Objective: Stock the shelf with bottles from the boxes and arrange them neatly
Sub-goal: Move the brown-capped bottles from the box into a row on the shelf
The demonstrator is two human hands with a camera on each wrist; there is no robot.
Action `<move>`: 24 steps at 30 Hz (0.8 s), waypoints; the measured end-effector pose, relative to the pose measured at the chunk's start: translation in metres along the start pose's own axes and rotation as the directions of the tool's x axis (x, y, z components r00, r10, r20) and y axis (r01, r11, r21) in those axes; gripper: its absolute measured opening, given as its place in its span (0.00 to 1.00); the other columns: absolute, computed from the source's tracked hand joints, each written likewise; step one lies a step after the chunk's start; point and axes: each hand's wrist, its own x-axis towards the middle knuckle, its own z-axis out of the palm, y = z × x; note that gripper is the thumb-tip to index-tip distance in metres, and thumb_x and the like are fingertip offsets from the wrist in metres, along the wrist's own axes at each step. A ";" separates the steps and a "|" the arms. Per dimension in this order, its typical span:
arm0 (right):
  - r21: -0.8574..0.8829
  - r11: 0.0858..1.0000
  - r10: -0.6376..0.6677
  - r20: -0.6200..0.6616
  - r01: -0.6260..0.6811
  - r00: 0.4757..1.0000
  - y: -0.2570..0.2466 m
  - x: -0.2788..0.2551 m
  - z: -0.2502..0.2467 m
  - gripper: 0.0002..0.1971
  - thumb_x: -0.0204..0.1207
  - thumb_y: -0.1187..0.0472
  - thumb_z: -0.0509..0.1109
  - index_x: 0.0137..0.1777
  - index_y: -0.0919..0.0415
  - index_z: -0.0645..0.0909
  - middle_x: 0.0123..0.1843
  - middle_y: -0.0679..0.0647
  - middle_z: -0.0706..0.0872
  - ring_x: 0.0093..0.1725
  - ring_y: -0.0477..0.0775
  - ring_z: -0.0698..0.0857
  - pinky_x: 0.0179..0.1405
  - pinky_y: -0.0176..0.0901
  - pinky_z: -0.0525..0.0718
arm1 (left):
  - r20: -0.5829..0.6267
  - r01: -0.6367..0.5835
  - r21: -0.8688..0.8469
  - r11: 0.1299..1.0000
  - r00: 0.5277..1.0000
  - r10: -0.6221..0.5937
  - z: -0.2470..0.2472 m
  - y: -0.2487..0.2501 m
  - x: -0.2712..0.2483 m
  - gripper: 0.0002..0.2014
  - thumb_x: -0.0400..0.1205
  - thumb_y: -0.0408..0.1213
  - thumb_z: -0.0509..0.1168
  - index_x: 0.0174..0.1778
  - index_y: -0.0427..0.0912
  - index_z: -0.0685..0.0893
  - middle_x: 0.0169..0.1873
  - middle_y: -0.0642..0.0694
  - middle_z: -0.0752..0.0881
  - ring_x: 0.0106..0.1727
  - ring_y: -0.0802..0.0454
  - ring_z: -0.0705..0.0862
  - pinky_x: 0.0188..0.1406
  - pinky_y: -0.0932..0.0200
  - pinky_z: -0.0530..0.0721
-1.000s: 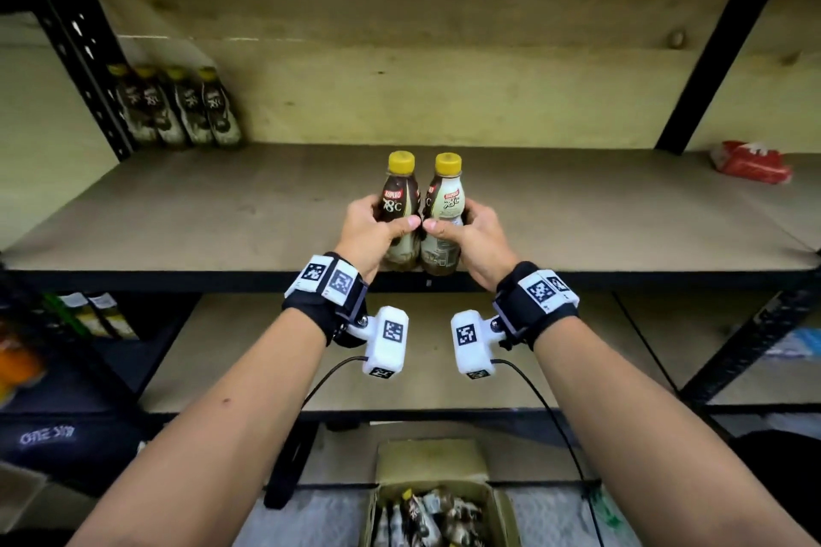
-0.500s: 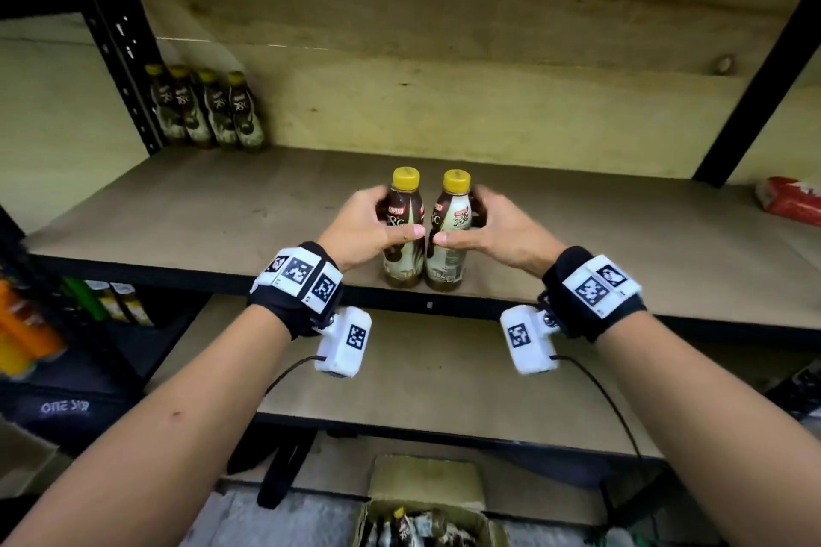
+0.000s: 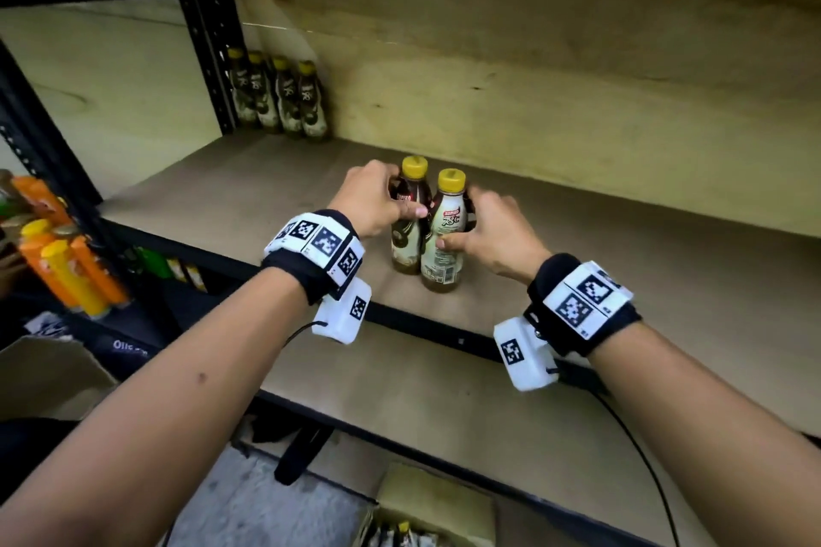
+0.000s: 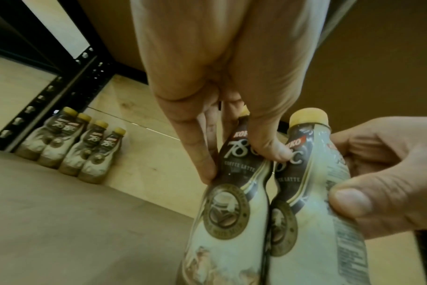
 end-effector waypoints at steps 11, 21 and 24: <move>-0.075 0.991 0.099 -0.094 -0.107 0.991 -0.056 0.175 0.087 0.24 0.72 0.61 0.78 0.65 0.61 0.73 0.59 0.57 0.86 0.53 0.57 0.85 0.48 0.46 0.82 | -0.080 0.050 0.111 0.993 0.996 -0.041 -0.059 -0.098 0.133 0.25 0.72 0.50 0.77 0.60 0.42 0.80 0.57 0.39 0.86 0.59 0.39 0.84 0.58 0.50 0.83; -0.119 0.961 0.217 -0.246 -0.251 0.945 -0.073 0.277 0.120 0.23 0.75 0.59 0.75 0.66 0.65 0.70 0.62 0.65 0.85 0.61 0.69 0.84 0.57 0.58 0.84 | -0.119 0.036 0.117 0.992 0.993 -0.022 -0.071 -0.146 0.249 0.23 0.74 0.46 0.74 0.64 0.44 0.79 0.58 0.39 0.85 0.61 0.35 0.82 0.59 0.42 0.82; -0.135 0.953 0.228 -0.269 -0.271 0.936 -0.074 0.291 0.125 0.23 0.76 0.60 0.73 0.66 0.65 0.70 0.63 0.65 0.84 0.62 0.70 0.83 0.56 0.55 0.82 | -0.121 0.000 0.148 0.989 0.992 0.018 -0.073 -0.155 0.269 0.22 0.77 0.46 0.72 0.65 0.44 0.78 0.63 0.38 0.82 0.62 0.33 0.81 0.59 0.43 0.82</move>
